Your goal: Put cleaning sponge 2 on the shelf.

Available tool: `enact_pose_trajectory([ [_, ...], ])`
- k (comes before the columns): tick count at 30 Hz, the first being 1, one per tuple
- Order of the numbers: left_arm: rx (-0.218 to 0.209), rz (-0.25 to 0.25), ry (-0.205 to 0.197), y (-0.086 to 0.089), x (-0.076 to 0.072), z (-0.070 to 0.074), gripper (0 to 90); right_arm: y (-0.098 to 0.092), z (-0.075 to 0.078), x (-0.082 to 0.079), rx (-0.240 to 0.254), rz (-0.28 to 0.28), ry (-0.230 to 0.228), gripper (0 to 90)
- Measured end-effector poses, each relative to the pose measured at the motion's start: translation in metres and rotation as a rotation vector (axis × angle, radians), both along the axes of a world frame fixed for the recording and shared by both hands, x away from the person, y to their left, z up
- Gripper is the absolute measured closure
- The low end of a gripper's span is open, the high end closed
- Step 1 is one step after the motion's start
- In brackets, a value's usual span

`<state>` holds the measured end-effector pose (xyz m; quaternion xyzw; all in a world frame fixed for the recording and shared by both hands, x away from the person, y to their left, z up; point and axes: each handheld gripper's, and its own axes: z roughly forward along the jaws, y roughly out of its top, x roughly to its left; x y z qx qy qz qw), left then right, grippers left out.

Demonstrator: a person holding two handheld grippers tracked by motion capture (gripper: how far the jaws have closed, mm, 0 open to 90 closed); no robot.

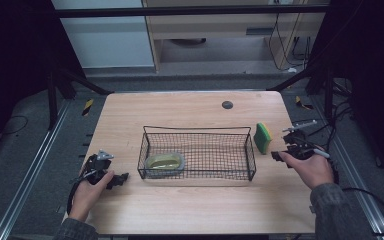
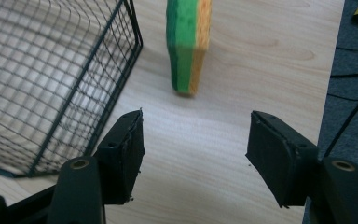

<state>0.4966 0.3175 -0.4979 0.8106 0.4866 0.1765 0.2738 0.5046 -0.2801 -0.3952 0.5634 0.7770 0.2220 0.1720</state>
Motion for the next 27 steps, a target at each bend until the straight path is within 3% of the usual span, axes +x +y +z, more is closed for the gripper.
enact_pose_trajectory([
  [11, -0.049, 0.017, -0.089, 0.001, -0.004, -0.008, 0.0, 0.022, 0.028, 0.051, 0.008, -0.02, 0.059, 38.5],
  [15, -0.06, 0.009, -0.115, 0.003, -0.005, -0.01, 0.0, 0.03, 0.026, 0.067, -0.018, -0.03, 0.068, 39.0],
  [27, -0.058, 0.007, -0.115, 0.003, -0.005, -0.01, 0.0, 0.032, 0.01, 0.096, -0.04, -0.061, 0.118, 45.5],
])
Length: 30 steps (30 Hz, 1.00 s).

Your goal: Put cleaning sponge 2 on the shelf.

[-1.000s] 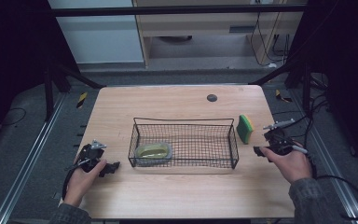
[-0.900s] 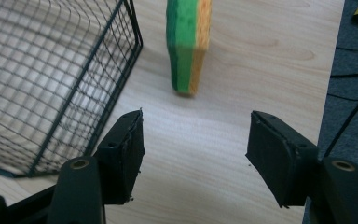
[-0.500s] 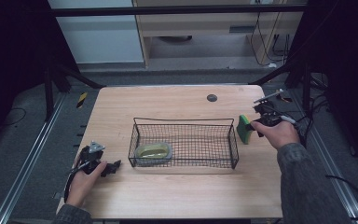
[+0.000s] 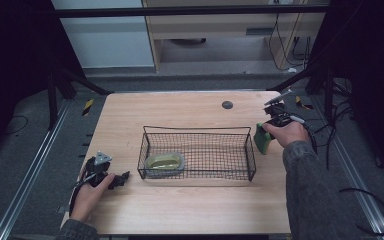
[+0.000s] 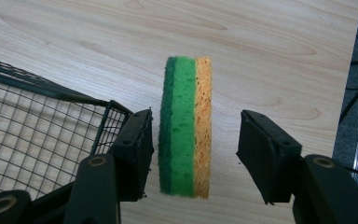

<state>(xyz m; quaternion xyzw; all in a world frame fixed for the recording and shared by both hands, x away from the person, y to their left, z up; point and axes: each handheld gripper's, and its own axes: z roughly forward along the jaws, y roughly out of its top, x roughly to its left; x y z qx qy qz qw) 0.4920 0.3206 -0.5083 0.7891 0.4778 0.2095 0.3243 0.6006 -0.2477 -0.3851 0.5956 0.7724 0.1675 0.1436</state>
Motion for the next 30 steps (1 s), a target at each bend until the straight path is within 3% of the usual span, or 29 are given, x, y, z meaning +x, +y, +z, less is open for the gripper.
enact_pose_trajectory([
  [9, 0.0, 0.0, 0.0, 0.0, 0.0, 0.0, 0.0, 0.008, -0.015, 0.01, -0.022, 0.021, 0.04, 49.9],
  [18, -0.001, -0.002, 0.0, 0.0, 0.0, 0.0, 0.0, 0.008, -0.021, 0.014, -0.028, 0.028, 0.061, 64.1],
  [22, -0.001, -0.003, 0.0, 0.0, 0.0, 0.0, 0.0, 0.007, -0.015, 0.008, -0.011, 0.042, 0.048, 64.3],
  [30, -0.002, -0.002, 0.001, 0.0, 0.001, 0.0, 0.0, -0.002, 0.009, -0.016, 0.027, 0.067, -0.025, 64.3],
])
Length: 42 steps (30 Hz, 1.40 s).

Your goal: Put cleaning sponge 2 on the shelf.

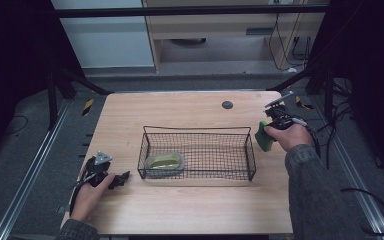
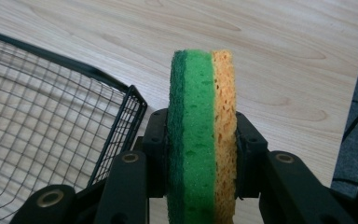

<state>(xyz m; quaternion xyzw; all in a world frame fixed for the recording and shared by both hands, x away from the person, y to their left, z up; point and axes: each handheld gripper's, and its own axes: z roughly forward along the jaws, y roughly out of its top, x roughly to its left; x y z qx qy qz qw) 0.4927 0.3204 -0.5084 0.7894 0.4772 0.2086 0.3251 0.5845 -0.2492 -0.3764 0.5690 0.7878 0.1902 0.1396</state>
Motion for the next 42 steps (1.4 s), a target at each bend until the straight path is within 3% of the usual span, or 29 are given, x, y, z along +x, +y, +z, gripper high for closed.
enact_pose_trajectory([
  [13, -0.002, 0.002, 0.001, 0.0, 0.0, 0.0, 0.0, -0.009, 0.035, -0.037, 0.05, 0.042, -0.093, 64.2],
  [22, -0.002, 0.002, 0.001, 0.0, 0.0, 0.0, 0.0, -0.002, 0.051, -0.057, 0.063, 0.099, -0.141, 64.1],
  [42, 0.002, -0.001, 0.003, 0.0, 0.0, 0.0, 0.0, 0.017, 0.066, -0.07, 0.088, 0.167, -0.174, 64.1],
])
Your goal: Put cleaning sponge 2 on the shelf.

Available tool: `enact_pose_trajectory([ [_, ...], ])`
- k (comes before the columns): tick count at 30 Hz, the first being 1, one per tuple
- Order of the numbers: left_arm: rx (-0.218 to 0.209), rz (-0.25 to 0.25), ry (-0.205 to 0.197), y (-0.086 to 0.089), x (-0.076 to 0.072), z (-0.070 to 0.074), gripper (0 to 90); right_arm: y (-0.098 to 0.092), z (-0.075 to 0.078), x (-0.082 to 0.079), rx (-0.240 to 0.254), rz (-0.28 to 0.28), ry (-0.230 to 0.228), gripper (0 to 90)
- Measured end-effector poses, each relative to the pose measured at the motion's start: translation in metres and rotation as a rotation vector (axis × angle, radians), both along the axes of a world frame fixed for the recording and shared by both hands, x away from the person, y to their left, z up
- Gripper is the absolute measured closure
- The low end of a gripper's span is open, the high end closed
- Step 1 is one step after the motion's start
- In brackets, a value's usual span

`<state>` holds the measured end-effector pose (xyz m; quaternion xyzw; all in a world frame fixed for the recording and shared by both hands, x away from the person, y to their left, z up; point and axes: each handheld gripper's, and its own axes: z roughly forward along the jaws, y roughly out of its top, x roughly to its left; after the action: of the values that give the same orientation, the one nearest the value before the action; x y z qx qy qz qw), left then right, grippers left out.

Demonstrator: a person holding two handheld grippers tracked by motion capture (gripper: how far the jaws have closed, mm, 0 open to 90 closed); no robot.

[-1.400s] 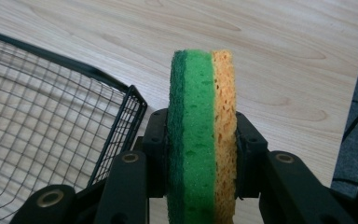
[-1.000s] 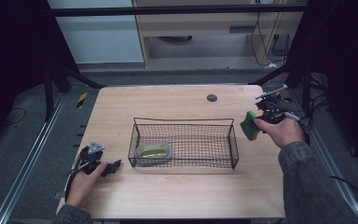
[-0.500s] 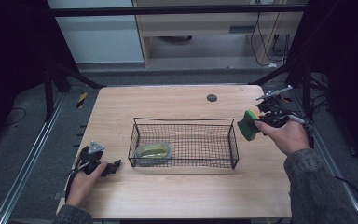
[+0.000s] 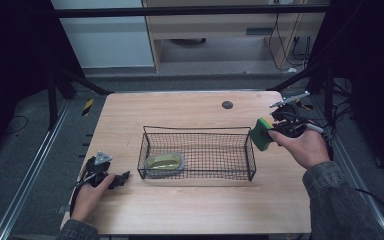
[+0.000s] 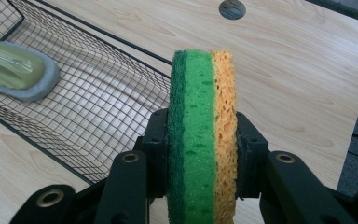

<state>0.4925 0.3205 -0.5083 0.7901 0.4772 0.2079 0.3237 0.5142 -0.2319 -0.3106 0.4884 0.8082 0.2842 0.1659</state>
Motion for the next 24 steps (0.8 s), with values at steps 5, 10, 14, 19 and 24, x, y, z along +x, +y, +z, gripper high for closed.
enact_pose_trajectory([
  [5, -0.002, 0.001, -0.001, 0.0, 0.0, 0.0, 0.0, 0.006, 0.001, -0.001, -0.001, 0.017, -0.002, 64.1],
  [10, -0.004, 0.003, -0.002, 0.0, 0.0, 0.0, 0.0, 0.013, 0.001, -0.001, -0.006, 0.03, -0.001, 64.1],
  [14, -0.004, 0.003, -0.002, 0.0, 0.0, 0.0, 0.0, 0.017, 0.0, 0.001, -0.013, 0.038, -0.004, 64.1],
  [19, -0.004, 0.003, -0.002, 0.0, 0.0, 0.0, 0.0, 0.023, -0.001, 0.002, -0.017, 0.039, -0.002, 64.0],
  [24, -0.004, 0.003, -0.002, 0.0, 0.0, 0.0, 0.0, 0.029, -0.005, 0.004, -0.028, 0.034, 0.004, 64.0],
])
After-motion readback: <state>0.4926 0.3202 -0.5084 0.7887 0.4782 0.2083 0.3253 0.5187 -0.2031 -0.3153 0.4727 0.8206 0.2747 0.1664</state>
